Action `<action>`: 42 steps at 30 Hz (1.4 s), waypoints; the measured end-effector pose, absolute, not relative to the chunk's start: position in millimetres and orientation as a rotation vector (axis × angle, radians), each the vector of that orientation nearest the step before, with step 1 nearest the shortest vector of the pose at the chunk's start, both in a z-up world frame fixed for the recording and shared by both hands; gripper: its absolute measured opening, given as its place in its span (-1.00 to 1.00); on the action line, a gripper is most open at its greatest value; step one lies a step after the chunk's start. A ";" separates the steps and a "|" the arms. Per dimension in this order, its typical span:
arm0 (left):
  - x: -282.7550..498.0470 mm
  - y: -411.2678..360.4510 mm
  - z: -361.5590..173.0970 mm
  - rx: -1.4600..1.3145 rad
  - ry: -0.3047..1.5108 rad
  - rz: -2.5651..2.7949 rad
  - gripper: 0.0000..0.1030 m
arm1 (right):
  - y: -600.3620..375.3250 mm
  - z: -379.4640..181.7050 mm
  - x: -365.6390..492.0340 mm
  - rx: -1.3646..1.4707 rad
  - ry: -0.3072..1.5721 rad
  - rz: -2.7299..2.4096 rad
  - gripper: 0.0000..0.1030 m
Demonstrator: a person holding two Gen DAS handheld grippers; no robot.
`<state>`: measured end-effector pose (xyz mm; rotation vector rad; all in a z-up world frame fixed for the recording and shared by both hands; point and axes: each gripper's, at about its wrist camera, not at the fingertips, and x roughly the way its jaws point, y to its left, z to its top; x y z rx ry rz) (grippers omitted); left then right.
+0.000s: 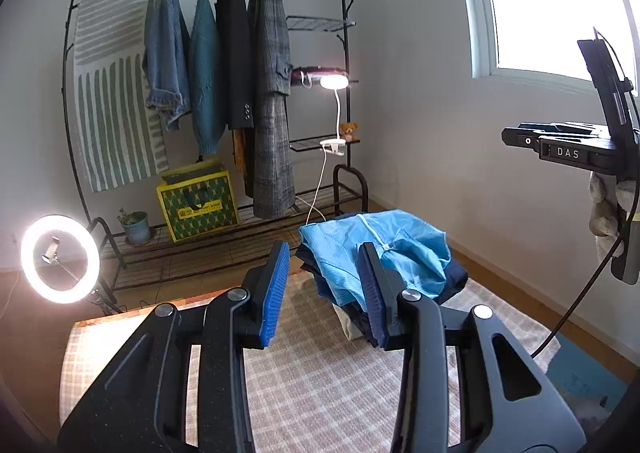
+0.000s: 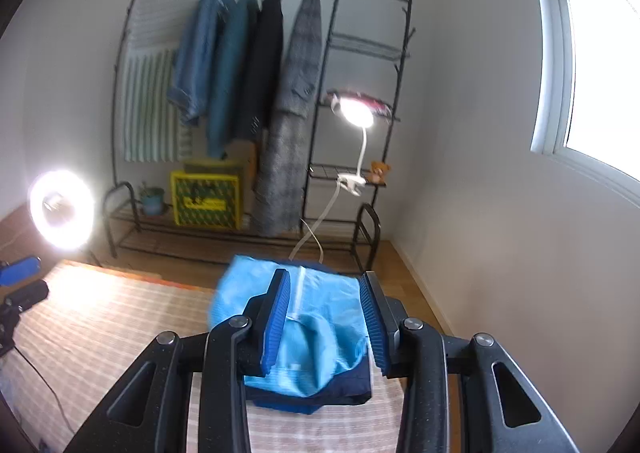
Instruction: Fold large clothes
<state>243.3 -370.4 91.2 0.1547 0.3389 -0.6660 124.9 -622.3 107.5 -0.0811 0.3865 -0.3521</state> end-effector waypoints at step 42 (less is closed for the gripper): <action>63.2 -200.2 49.0 0.142 0.320 -0.635 1.00 | -443.0 31.8 -36.7 -0.039 0.332 -0.317 0.99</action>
